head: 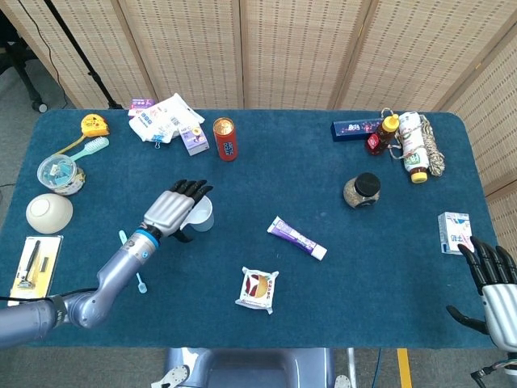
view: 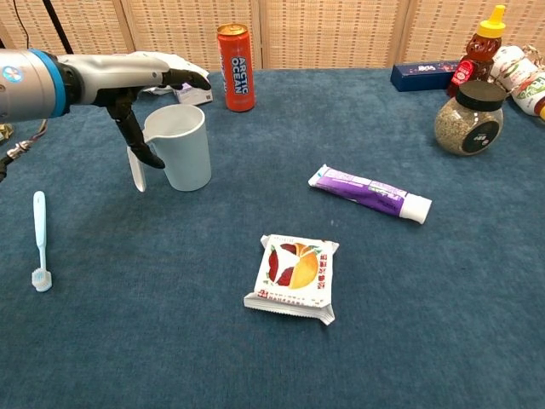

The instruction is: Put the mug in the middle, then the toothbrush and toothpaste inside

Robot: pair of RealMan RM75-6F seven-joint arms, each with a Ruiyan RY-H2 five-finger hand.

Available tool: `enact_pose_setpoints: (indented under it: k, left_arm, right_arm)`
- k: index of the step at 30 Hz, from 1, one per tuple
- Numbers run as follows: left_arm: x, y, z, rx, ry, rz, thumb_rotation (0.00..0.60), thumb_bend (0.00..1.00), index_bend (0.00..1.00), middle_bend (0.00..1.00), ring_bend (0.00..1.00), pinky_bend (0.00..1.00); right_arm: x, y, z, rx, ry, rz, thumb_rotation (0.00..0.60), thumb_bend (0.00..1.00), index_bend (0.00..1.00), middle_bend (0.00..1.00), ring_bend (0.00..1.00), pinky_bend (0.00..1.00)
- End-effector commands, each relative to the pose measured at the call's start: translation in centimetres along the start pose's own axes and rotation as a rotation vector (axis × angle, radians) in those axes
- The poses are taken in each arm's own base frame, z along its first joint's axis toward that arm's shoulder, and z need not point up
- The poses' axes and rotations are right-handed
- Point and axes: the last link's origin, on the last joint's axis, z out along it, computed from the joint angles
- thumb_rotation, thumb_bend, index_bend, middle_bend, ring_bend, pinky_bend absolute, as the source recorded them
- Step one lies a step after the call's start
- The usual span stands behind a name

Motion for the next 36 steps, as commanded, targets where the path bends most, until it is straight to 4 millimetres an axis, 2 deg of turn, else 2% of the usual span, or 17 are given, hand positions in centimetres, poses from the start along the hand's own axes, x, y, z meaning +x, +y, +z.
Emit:
enact_pose_setpoints:
  k: [1,7,12,16,27,36]
  left_arm:
    - [-0.8,1.1,1.4,0.007,-0.037,0.007,0.6,0.12,0.0,0.0,0.0,0.01]
    - [-1.2,1.0,2.1,0.055,-0.029,0.024,0.6,0.25,0.01,0.02,0.01,0.29]
    - [-1.4,0.9,2.5,0.094,-0.001,0.026,0.6,0.33,0.17,0.16,0.14,0.4]
    - [-1.4,1.0,2.7,0.106,0.026,0.024,0.6,0.36,0.2,0.19,0.17,0.42]
    - [-0.9,1.2,1.9,0.067,0.051,0.017,0.6,0.37,0.21,0.21,0.18,0.42]
    - [-0.9,3.3,0.7,-0.08,0.031,-0.021,0.6,0.37,0.22,0.21,0.19,0.42]
  right_arm:
    - [0.0,0.1,0.0,-0.003,0.002,0.001,0.6,0.0,0.0,0.0,0.0,0.0]
    - [0.1,0.2,0.1,-0.009,0.003,0.006,0.6,0.0,0.0,0.0,0.0,0.0]
    - [0.2,0.2,0.1,-0.003,0.001,0.01,0.6,0.0,0.0,0.0,0.0,0.0]
    - [0.2,0.2,0.0,-0.002,0.0,0.013,0.6,0.0,0.0,0.0,0.0,0.0]
    - [0.2,0.1,0.0,0.002,-0.002,0.015,0.6,0.0,0.0,0.0,0.0,0.0]
    - [0.1,0.0,0.0,0.002,-0.006,0.012,0.6,0.0,0.0,0.0,0.0,0.0]
